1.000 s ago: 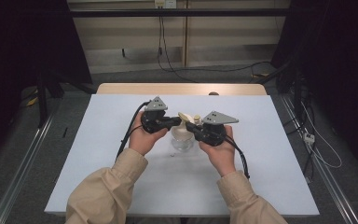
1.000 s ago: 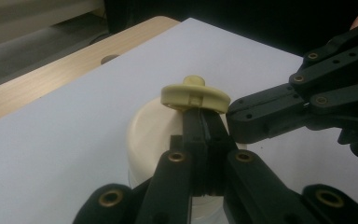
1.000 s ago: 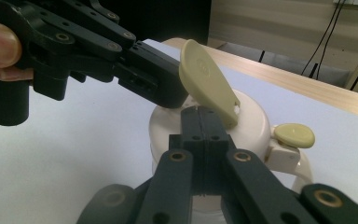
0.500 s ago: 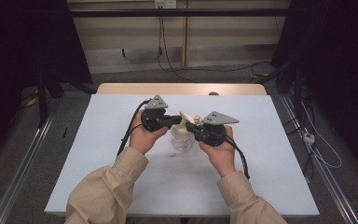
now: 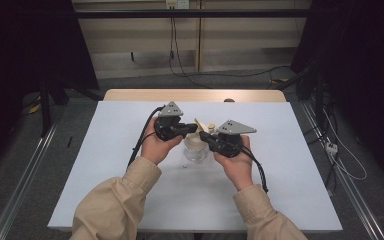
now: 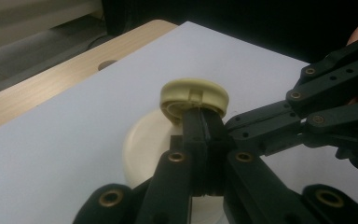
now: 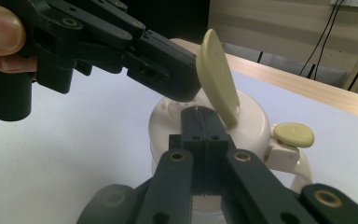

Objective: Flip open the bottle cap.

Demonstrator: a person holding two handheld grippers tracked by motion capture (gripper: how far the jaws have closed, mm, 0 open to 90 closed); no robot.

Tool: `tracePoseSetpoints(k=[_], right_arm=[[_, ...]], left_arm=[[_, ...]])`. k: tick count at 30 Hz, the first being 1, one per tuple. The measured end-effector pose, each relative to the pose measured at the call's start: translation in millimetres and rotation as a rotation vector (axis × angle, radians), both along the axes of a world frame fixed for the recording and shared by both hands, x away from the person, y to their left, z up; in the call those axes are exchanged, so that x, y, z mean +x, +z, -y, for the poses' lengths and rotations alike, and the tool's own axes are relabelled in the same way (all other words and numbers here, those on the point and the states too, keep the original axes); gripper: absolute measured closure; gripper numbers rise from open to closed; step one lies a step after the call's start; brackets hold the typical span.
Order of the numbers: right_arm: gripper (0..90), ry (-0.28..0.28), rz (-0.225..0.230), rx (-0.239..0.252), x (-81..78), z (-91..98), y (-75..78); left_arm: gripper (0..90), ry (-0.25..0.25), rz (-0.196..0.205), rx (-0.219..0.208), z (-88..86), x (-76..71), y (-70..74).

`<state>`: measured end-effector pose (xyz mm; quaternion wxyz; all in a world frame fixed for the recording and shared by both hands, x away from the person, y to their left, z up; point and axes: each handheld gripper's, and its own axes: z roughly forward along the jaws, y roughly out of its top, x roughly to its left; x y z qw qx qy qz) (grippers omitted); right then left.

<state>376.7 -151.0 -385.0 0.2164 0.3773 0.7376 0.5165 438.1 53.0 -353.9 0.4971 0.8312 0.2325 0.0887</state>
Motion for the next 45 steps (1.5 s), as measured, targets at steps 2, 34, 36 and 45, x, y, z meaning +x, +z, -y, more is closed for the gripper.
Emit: tracePoseSetpoints(k=[2, 34, 36, 45], right_arm=[[90.0, -0.001, 0.0, -0.006, 0.0, -0.1, 0.4], [90.0, 0.001, 0.003, 0.006, 1.0, 0.0, -0.8], [90.0, 0.0, 0.004, 0.006, 1.0, -0.1, -0.9], [90.0, -0.002, 0.004, 0.005, 0.3, 0.1, -0.8]], left_arm=[[90.0, 0.0, -0.003, -0.007, 0.7, -0.3, 0.2], [90.0, -0.001, 0.001, -0.001, 4.7, 4.0, 1.6], [90.0, -0.001, 0.001, 0.001, 5.0, 3.6, 1.8], [90.0, -0.008, 0.003, 0.011, 9.0, 3.9, 2.8]])
